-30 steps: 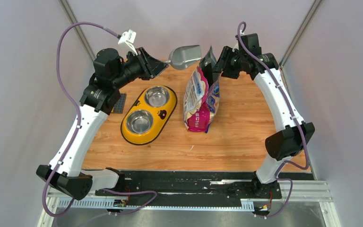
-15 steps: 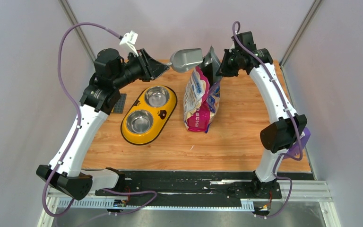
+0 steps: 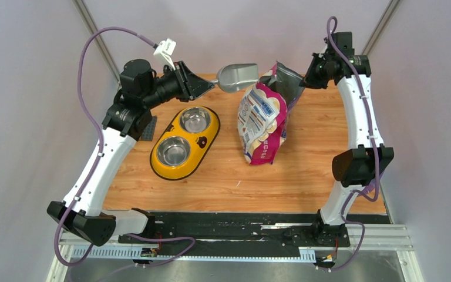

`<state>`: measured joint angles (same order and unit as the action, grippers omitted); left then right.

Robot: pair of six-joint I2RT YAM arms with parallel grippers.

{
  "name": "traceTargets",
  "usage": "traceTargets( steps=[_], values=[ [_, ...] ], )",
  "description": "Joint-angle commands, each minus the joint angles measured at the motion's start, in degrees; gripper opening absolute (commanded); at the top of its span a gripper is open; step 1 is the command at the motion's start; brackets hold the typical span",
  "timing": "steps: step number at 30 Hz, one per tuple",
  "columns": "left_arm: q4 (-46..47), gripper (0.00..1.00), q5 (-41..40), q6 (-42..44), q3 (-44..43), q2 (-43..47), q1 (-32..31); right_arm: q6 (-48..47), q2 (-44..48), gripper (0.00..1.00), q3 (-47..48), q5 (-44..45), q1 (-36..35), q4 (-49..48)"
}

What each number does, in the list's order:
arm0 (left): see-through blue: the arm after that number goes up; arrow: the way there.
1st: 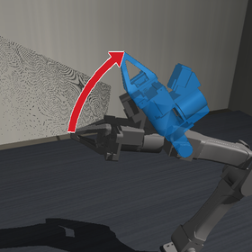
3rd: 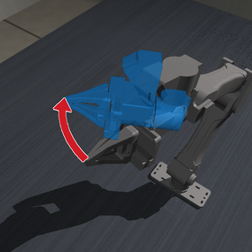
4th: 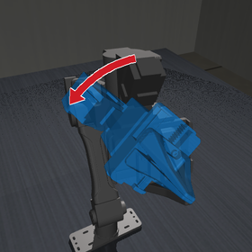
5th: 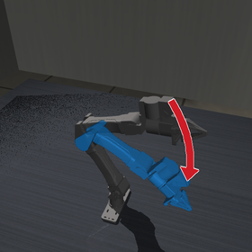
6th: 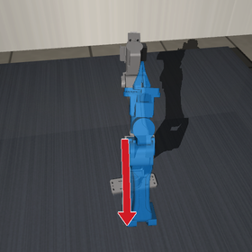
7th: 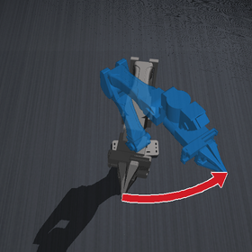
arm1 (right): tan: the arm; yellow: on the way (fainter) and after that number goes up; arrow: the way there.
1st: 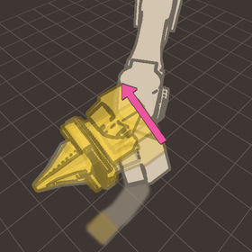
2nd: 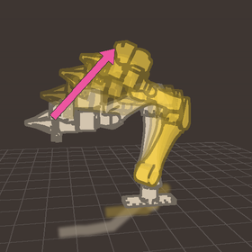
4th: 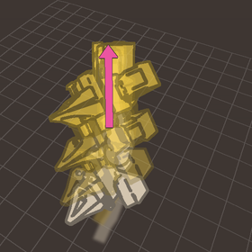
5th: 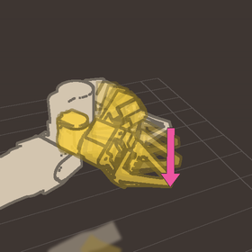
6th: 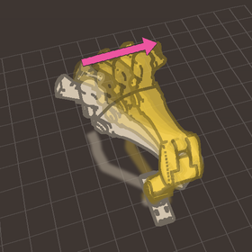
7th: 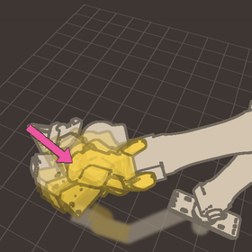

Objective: Serve the pet food

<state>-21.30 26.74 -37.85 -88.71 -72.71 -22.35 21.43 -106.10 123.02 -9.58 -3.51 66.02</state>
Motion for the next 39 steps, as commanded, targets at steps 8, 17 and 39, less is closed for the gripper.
traceTargets(
  steps=[8, 17, 39],
  values=[
    [6.7, 0.00, 4.5, -3.0, -2.5, -1.6, 0.3, -4.2, -0.2, 0.00, 6.8, -1.3, 3.0, -6.8],
    [9.6, 0.00, 7.3, -6.0, -2.7, -3.5, 0.3, -5.7, 2.9, 0.00, -0.4, -2.4, -2.1, -6.9],
    [1.7, 0.00, 3.8, -4.5, -5.4, -3.5, 0.3, -1.4, 5.2, 0.00, 3.7, 17.7, -21.0, -7.5]
  ],
)
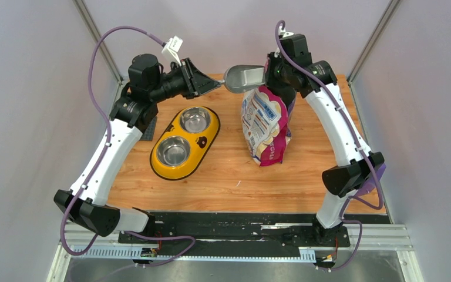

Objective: Serve the pet food

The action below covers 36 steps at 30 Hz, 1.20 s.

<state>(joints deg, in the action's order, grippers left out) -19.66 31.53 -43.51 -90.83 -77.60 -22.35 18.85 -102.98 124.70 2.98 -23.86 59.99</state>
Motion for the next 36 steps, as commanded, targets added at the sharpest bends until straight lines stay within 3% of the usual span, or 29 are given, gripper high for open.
traceTargets(
  steps=[1, 3, 4, 8, 11, 18, 22, 27, 30, 33, 34, 36],
  values=[
    [-0.2, 0.00, -1.1, 1.3, -3.4, 1.4, 0.3, 0.9, 2.0, 0.00, 2.0, 6.6, -0.4, -1.0],
    [-0.4, 0.00, -1.1, 1.4, -3.5, 1.4, 0.3, 0.6, 1.9, 0.00, 2.3, 8.8, 0.8, 0.3],
    [-0.4, 0.00, -1.0, 1.5, -3.6, 1.3, 0.3, 0.6, 2.2, 0.07, 2.6, 9.2, 1.6, 0.7],
    [-0.1, 0.00, -0.4, 1.8, -4.3, 1.1, 0.3, 0.6, 4.4, 0.45, 3.2, 8.4, 4.7, 1.3],
    [0.3, 0.00, 0.2, 1.9, -4.7, 0.5, 0.3, 0.3, 6.5, 0.64, 2.6, 7.1, 6.5, 1.4],
    [0.2, 0.00, 0.3, 2.5, -5.6, -0.5, 0.3, -0.9, 8.2, 0.84, -5.3, 2.2, 12.0, 3.4],
    [0.2, 0.00, 0.1, 2.8, -5.5, -1.1, 0.3, -2.9, 6.6, 0.85, -8.4, -5.9, 12.3, 3.6],
    [0.2, 0.00, 0.0, 3.1, -5.4, -1.2, 0.3, -2.8, 2.2, 0.77, -10.5, -7.5, 12.3, 4.1],
    [-0.3, 0.00, -0.6, 3.7, -5.3, -0.9, 0.3, -0.8, 0.8, 0.49, -11.1, -6.1, 13.3, 4.0],
    [-1.2, 0.00, -0.8, 4.4, -5.2, -0.7, 0.3, 0.6, 0.7, 0.06, -11.6, -5.7, 15.8, 3.6],
    [-1.4, 0.00, -0.9, 4.5, -5.2, -0.6, 0.3, 0.9, 0.8, 0.00, -11.7, -5.4, 16.8, 3.2],
    [-1.6, 0.00, -0.8, 4.7, -5.2, -0.7, 0.3, 0.5, 1.4, 0.00, -12.5, -4.7, 18.7, 1.7]
  ],
)
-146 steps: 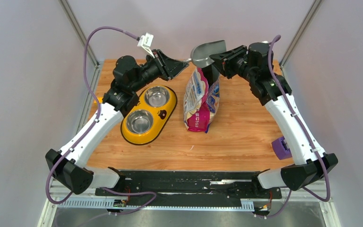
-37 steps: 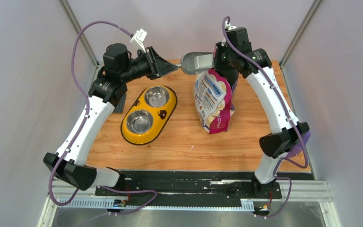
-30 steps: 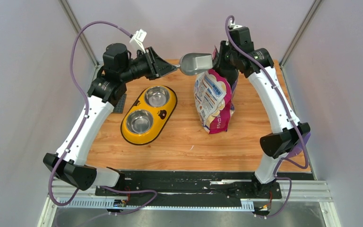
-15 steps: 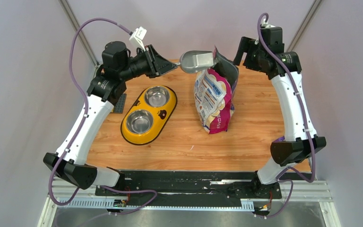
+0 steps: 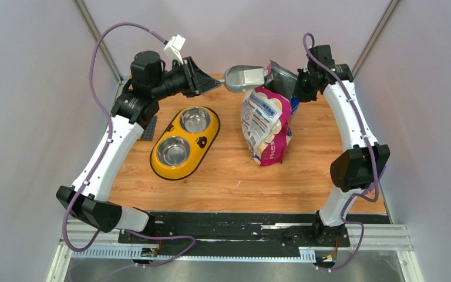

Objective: Serve the pet food

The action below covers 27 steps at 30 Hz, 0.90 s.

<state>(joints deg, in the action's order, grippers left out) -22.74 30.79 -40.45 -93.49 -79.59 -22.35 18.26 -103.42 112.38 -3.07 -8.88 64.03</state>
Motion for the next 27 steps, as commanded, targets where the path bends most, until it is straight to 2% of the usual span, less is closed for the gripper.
traceTargets(
  steps=[1, 9, 14, 18, 21, 27],
  values=[
    [1.4, 0.00, 0.0, 1.6, -2.6, 1.3, 0.3, 0.9, 2.3, 0.00, -0.6, 1.6, 5.0, -3.3],
    [0.9, 0.00, -0.1, 1.8, -2.7, 1.1, 0.3, -4.8, 5.1, 0.00, -4.7, -0.7, 18.0, -15.8],
    [0.6, 0.00, -0.3, 1.9, -3.0, 0.7, 0.3, -7.2, 2.6, 0.00, -2.6, -2.1, 22.2, -19.6],
    [0.5, 0.00, -0.5, 1.8, -3.2, 0.5, 0.3, -8.2, 0.2, 0.00, 0.3, -3.2, 22.5, -20.9],
    [0.4, 0.00, -0.6, 1.8, -3.3, 0.3, 0.3, -7.5, -0.6, 0.00, 1.3, -7.0, 22.1, -21.2],
    [0.3, 0.00, -0.7, 2.0, -3.9, 0.2, 0.3, -6.7, 4.0, 0.00, -4.9, -4.9, 13.7, -21.2]
  ],
)
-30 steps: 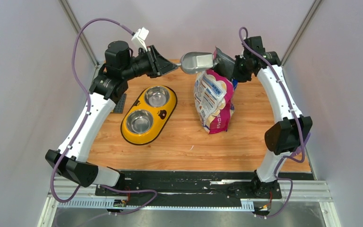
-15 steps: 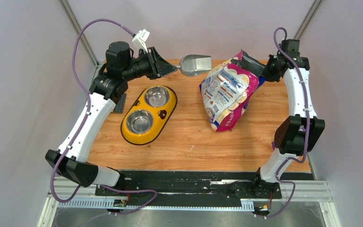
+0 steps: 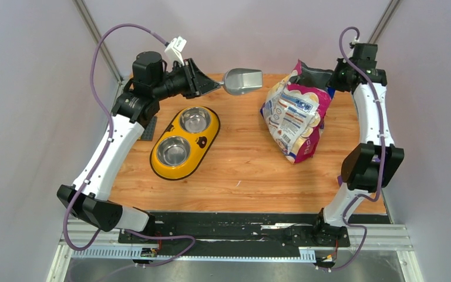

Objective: Serve the pet food

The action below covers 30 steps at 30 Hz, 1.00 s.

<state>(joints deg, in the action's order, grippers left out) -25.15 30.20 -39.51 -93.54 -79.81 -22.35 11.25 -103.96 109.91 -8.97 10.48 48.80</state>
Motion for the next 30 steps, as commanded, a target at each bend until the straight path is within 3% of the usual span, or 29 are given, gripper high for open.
traceTargets(
  steps=[1, 10, 13, 21, 30],
  values=[
    [2.6, 0.00, -0.1, 1.1, -4.0, 0.4, 0.3, 0.9, 5.7, 0.00, -3.6, 1.9, -7.6, -5.6],
    [-1.3, 0.00, -5.3, 4.7, -3.2, 5.2, 0.3, 6.7, 10.9, 0.00, -6.4, 30.3, -31.5, -1.2],
    [-2.4, 0.00, -8.8, 5.2, -1.3, 8.9, 0.3, 8.4, 9.4, 0.00, -6.9, 34.7, -37.8, -0.7],
    [-8.1, 0.00, -17.5, 6.5, 5.7, 17.4, 0.3, 14.9, 5.0, 0.00, -10.7, 32.4, -44.7, -0.4],
    [-11.0, 0.00, -19.0, 5.6, 13.2, 21.4, 0.3, 16.7, 2.4, 0.00, -14.0, 26.6, -47.9, -3.6]
  ],
)
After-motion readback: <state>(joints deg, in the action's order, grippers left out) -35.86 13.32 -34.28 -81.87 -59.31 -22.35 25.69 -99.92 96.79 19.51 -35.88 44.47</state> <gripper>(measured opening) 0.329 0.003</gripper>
